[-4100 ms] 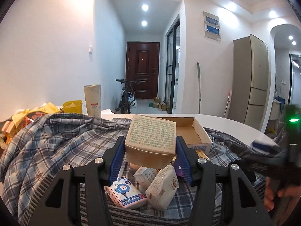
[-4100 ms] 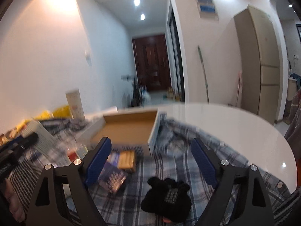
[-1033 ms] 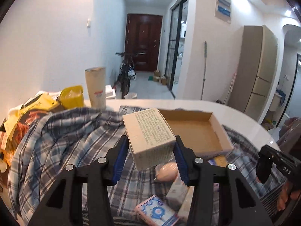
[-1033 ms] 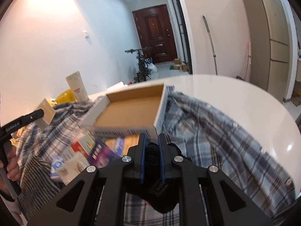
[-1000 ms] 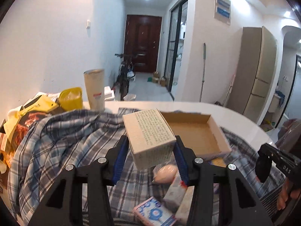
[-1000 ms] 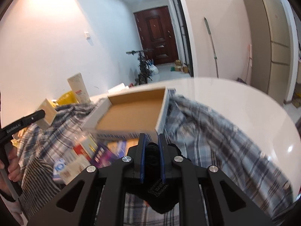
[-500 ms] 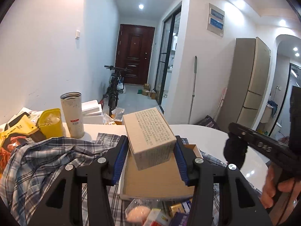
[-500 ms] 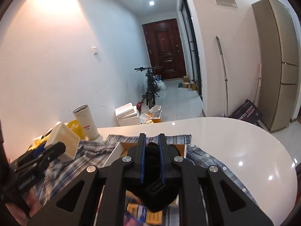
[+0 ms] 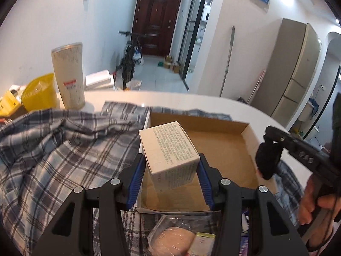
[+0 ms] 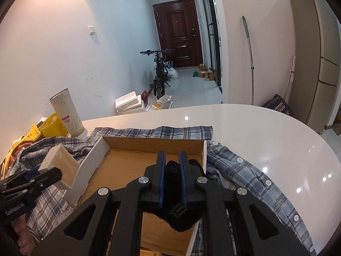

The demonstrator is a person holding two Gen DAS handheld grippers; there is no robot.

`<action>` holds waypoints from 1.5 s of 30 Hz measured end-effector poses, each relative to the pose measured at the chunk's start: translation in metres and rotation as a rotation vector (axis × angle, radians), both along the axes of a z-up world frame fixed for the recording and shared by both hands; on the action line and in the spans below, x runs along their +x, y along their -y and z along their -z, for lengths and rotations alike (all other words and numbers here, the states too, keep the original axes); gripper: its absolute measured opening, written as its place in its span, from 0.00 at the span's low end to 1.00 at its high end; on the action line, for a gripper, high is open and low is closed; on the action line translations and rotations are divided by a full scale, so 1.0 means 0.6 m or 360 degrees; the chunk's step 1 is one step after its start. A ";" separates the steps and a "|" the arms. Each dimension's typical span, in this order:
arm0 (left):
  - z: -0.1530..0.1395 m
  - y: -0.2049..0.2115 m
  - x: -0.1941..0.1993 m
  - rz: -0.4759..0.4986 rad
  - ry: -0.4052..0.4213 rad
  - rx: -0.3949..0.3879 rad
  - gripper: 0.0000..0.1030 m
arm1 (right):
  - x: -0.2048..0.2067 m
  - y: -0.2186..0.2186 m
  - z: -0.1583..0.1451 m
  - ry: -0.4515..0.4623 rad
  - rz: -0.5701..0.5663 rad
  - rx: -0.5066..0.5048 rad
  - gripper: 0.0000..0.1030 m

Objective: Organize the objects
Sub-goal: 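Carry the cream box into the tray with the left gripper while the right carries the black object, then open the right gripper to drop the black object into the tray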

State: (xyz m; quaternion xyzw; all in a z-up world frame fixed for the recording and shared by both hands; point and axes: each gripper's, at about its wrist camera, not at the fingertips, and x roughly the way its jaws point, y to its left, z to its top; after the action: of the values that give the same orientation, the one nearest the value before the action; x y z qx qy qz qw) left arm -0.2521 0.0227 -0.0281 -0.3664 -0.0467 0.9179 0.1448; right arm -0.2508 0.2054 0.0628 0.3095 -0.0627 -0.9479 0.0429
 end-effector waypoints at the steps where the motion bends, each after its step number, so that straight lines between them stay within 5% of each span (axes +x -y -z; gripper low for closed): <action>1: 0.010 -0.002 -0.006 0.0024 0.0028 -0.0008 0.50 | -0.002 0.002 0.002 0.0011 -0.0020 -0.0009 0.12; 12: 0.051 -0.034 -0.005 0.0121 0.0098 -0.0210 0.50 | -0.010 0.018 0.021 0.0077 -0.0052 0.0025 0.12; 27: 0.045 -0.021 0.002 0.0082 0.0089 -0.0312 0.50 | -0.012 0.015 0.029 0.0100 -0.0040 0.0046 0.12; 33: 0.029 -0.010 0.007 0.0065 0.0054 -0.0233 0.50 | -0.009 0.014 0.027 0.0078 -0.0042 0.0031 0.12; 42: -0.014 0.011 0.033 -0.0016 -0.0156 -0.0116 0.82 | -0.012 0.014 0.029 0.0093 -0.0041 0.0031 0.12; 45: -0.022 0.019 0.036 -0.0067 -0.0187 -0.0082 0.84 | -0.014 0.015 0.031 0.0103 -0.0044 0.0043 0.12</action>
State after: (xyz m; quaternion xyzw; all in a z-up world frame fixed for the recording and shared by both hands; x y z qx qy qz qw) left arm -0.2303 0.0114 -0.0151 -0.3144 -0.0222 0.9416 0.1184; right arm -0.2590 0.1967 0.0440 0.3413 -0.0469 -0.9374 0.0499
